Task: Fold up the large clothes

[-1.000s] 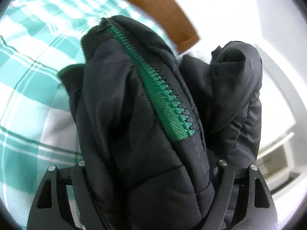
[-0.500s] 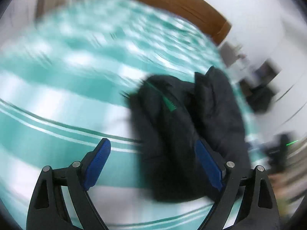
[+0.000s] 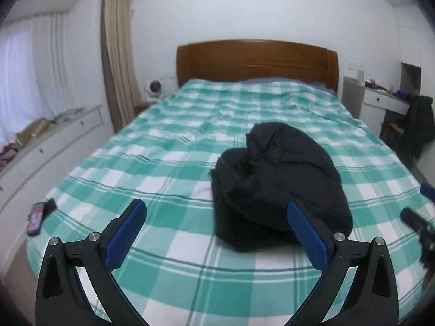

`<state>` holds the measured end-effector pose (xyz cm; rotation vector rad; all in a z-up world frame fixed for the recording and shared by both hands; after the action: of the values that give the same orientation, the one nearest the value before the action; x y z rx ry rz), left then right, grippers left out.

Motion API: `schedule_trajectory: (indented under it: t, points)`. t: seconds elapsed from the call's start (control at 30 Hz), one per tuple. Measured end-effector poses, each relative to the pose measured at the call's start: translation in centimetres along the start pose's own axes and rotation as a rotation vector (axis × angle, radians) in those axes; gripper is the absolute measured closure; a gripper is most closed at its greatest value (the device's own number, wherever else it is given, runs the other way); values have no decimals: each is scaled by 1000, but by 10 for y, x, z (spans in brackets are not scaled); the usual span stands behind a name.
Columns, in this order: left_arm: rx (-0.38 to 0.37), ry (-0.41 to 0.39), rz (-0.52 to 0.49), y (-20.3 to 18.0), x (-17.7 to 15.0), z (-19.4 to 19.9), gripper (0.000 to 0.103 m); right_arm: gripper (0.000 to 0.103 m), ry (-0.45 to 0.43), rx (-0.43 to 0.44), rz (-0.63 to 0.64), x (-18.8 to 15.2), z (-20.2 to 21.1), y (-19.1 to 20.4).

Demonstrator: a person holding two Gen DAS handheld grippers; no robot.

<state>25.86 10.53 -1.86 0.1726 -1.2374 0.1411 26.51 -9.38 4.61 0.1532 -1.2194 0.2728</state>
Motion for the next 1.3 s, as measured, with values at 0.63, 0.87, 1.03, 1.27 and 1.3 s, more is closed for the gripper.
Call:
schedule_trajectory:
  t: [0.63, 0.87, 1.03, 1.27, 1.3]
  points:
    - [-34, 78, -10, -25, -5, 80, 0, 0, 91, -92, -40, -18, 48, 38]
    - [-41, 103, -50, -40, -16, 87, 0, 0, 92, -93, -2, -24, 59, 48]
    - [-12, 108, -56, -41, -18, 89, 0, 0, 111, -118, 13, -30, 58, 47]
    - [10, 108, -58, -40, -19, 85, 0, 0, 125, -152, 13, -32, 57, 39]
    - [11, 109, -59, -40, -19, 85, 0, 0, 125, -154, 12, -32, 58, 38]
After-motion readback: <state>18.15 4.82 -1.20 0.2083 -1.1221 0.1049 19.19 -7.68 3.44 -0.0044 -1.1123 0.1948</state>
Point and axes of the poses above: each gripper's, at about its wrist camera, not at the fingertips, and z roughly against the way its jaws point, y to its left, x to its top, the point moved 5 cm from there along -z, roughly the way its jaws point, and after that the axes turned 11 degrees about -y, right-handed, at the moved point
